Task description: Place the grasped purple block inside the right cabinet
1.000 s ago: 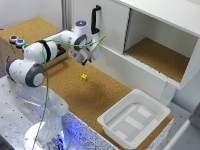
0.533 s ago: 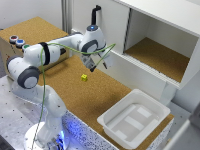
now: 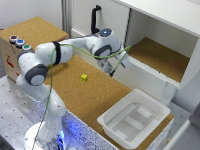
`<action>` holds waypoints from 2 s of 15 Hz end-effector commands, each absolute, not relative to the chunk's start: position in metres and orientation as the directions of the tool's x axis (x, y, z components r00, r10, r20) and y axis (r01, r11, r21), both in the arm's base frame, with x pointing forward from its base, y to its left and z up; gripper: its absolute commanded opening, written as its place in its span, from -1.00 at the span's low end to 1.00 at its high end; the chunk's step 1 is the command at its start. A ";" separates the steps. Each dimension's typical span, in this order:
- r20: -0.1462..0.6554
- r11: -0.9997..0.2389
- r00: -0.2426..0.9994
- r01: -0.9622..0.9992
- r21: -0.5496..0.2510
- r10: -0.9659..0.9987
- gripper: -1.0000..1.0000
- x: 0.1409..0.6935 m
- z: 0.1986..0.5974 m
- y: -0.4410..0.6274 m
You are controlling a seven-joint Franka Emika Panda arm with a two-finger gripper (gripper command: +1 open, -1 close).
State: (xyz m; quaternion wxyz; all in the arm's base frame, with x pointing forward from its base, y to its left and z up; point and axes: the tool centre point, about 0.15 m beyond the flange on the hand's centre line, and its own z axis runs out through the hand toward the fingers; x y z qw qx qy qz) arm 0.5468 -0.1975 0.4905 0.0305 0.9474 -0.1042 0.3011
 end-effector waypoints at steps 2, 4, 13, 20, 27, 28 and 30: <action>0.497 -0.997 0.864 -0.075 -0.028 -0.079 -1.00 0.646 0.508 -0.204; 0.496 -0.996 0.865 -0.083 -0.015 -0.080 -1.00 0.657 0.497 -0.211; 0.522 -0.992 0.847 -0.127 0.015 -0.101 1.00 0.675 0.471 -0.229; 0.547 -0.985 0.829 -0.167 0.049 -0.113 1.00 0.662 0.469 -0.221; 0.539 -0.953 0.804 -0.303 0.009 -0.251 1.00 0.556 0.482 -0.177; 0.532 -0.950 0.807 -0.312 0.016 -0.256 1.00 0.543 0.482 -0.166; 0.509 -0.945 0.820 -0.324 0.035 -0.263 1.00 0.527 0.480 -0.147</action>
